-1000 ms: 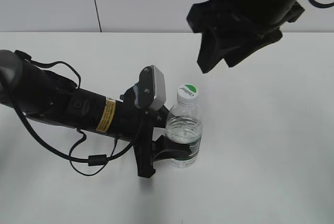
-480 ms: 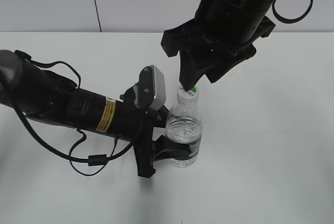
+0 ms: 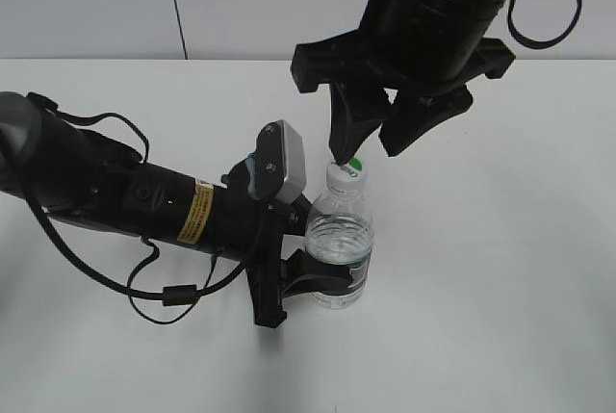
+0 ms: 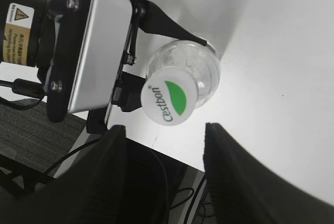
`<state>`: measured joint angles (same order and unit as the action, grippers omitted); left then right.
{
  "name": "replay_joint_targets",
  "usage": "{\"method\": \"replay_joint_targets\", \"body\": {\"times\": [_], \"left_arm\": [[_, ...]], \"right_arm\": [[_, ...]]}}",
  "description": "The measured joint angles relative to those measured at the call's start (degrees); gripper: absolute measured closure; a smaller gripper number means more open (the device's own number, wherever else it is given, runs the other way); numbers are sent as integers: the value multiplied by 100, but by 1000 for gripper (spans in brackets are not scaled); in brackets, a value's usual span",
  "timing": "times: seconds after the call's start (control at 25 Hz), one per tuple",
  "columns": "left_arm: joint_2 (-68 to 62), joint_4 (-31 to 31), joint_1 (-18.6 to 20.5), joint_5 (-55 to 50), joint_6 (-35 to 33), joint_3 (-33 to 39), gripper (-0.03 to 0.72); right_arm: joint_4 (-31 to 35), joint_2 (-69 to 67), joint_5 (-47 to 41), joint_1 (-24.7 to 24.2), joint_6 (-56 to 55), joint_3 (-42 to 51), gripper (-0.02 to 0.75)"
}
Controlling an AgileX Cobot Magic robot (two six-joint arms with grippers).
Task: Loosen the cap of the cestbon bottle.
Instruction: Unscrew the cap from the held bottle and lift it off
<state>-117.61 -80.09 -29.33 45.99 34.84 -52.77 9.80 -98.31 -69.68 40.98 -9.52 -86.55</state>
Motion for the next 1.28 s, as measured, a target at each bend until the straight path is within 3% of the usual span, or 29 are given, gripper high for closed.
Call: {"method": "replay_joint_targets", "body": {"times": [1.28], "left_arm": [[0, 0, 0, 0, -5, 0, 316]], "right_arm": [[58, -506, 200, 0, -28, 0, 365]]}}
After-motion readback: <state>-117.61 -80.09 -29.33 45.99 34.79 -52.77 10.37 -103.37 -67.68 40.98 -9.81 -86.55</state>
